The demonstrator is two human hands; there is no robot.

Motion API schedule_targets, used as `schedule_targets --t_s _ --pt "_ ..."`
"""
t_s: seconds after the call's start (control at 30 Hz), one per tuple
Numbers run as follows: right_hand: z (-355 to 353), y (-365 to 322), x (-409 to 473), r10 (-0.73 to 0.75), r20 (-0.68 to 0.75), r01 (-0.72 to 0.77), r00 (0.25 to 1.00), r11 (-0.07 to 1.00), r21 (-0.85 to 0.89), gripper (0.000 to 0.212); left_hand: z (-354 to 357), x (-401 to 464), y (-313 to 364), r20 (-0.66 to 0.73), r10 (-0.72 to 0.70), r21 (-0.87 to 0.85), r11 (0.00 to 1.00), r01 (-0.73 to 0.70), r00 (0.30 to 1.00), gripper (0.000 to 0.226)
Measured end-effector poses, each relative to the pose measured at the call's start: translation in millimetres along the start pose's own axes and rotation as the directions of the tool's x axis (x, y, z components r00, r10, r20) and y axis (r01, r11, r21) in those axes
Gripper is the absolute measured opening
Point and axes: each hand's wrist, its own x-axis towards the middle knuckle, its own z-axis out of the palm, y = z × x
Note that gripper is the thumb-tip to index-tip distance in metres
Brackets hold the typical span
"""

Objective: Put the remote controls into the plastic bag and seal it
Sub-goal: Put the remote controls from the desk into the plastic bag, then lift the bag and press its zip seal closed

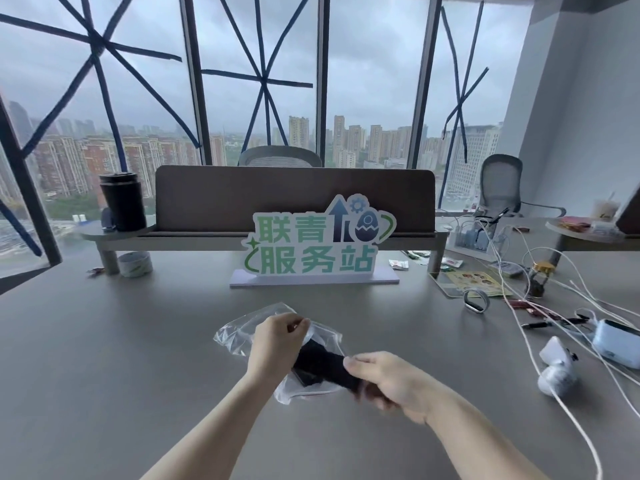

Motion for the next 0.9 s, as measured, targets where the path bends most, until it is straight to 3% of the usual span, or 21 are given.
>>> schedule_targets --t_s 0.07,0.17,0.23,0.3,0.4,0.53,0.6,0.7,0.8,0.9 --pt "16.1 -2.3 12.9 -0.034 -0.053 0.035 0.998 0.999 0.018 0.027 -3.5 0.1 -2.2 0.004 0.020 0.021 1.000 -0.020 1.000 0.019" --pt "23.1 -5.5 23.8 -0.073 -0.340 0.040 0.938 0.994 -0.105 0.025 -18.5 -5.6 -6.0 0.003 0.003 0.027 1.000 -0.003 1.000 0.015" --pt "18.1 -1.6 32.7 -0.099 -0.454 0.026 0.886 0.986 -0.165 0.018 -19.4 -5.7 -9.6 0.009 0.009 0.047 0.999 -0.009 1.000 0.015" --pt "17.9 -2.3 38.7 -0.111 -0.453 0.005 0.885 0.974 -0.227 0.013 -19.3 -7.2 -11.5 0.027 0.017 0.061 0.998 -0.018 0.999 0.015" --pt "27.4 -2.4 48.9 -0.114 -0.381 -0.017 0.918 0.946 -0.325 0.032 -16.2 -11.5 -15.6 0.084 0.027 0.108 0.994 -0.036 0.996 0.017" --pt "37.0 -1.9 66.5 -0.234 -0.458 -0.002 0.858 0.889 -0.458 0.009 -17.4 -23.5 -24.3 0.254 0.011 0.401 0.909 -0.116 0.967 0.056" --pt "34.8 1.3 70.2 -0.240 -0.516 -0.026 0.822 0.890 -0.455 0.014 -24.2 -36.4 -30.7 0.310 -0.051 0.568 0.810 -0.143 0.949 0.063" --pt "26.0 3.1 68.9 -0.216 -0.562 -0.026 0.798 0.920 -0.391 0.013 -37.7 -49.6 -45.2 0.204 -0.078 0.671 0.737 -0.081 0.976 0.049" --pt "22.1 -3.1 60.9 -0.149 -0.565 0.046 0.812 0.980 -0.192 0.020 -50.5 -46.0 -50.8 0.105 -0.116 0.615 0.788 0.027 0.988 0.047" --pt "16.7 -28.3 47.7 -0.124 -0.601 0.195 0.790 0.979 0.055 0.021 -74.6 -23.8 -28.0 0.063 -0.159 0.187 0.972 0.145 0.985 0.037"
